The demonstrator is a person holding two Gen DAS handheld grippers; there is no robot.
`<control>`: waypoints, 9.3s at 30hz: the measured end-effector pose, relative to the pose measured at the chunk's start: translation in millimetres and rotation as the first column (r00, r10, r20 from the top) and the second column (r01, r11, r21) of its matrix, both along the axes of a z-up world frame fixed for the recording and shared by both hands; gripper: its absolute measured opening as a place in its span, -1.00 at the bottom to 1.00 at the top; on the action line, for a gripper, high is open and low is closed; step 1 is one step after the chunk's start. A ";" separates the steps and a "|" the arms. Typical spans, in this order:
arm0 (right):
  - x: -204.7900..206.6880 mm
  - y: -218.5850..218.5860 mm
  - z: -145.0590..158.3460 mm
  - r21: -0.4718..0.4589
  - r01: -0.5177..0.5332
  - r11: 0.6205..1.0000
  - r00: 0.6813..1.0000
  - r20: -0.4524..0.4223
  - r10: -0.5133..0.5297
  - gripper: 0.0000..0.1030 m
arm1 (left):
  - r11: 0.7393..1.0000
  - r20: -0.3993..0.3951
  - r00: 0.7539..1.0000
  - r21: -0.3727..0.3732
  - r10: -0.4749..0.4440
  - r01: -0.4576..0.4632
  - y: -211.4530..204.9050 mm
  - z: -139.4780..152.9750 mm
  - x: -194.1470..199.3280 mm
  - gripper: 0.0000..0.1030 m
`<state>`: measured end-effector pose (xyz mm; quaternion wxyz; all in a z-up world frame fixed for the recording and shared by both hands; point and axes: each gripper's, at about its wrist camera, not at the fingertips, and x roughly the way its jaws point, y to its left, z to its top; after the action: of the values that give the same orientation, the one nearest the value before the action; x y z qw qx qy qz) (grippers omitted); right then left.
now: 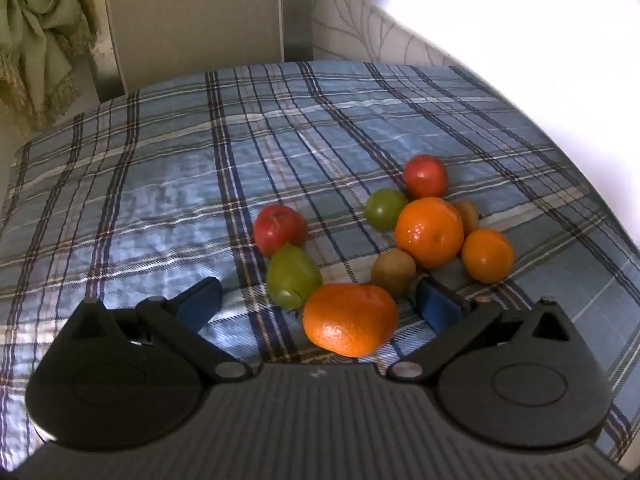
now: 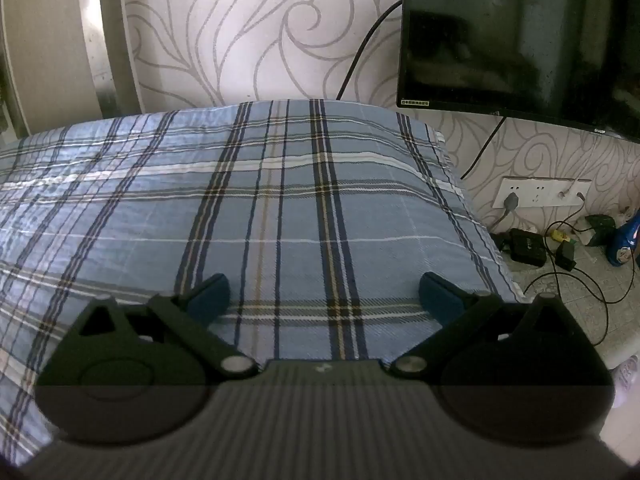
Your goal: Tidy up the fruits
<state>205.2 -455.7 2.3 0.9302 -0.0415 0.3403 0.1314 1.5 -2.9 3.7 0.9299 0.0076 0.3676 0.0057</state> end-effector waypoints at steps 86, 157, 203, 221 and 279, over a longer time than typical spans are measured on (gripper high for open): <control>-200.0 291.4 33.9 -0.029 -0.287 0.957 0.945 -0.175 0.278 -0.30 | 0.994 0.006 0.995 -0.047 0.103 -0.103 29.6 5.2 -77.6 0.34; -258.4 166.8 102.2 0.118 -0.209 0.971 0.977 -0.001 0.211 -0.39 | 1.000 0.068 0.998 -0.015 0.015 -0.014 -96.0 81.7 -53.2 -0.32; -193.0 276.9 39.7 -0.001 -0.375 0.927 0.917 -0.149 0.371 -0.33 | 0.985 0.019 0.985 0.013 0.173 -0.174 -17.8 60.5 -78.7 -0.32; -216.8 159.3 95.4 0.068 -0.128 0.989 0.991 -0.031 0.130 -0.33 | 0.993 0.088 0.989 0.004 -0.115 0.115 -116.2 77.1 -19.4 -0.31; -178.2 126.9 78.0 0.048 0.007 0.999 0.999 -0.052 -0.005 -0.05 | 0.989 0.096 0.986 -0.043 -0.137 0.141 -130.2 77.4 -27.9 0.26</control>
<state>27.0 -328.8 80.3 0.9221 -0.0144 0.3612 0.1380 -26.5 -133.1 81.0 0.9440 0.0099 0.3227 -0.0680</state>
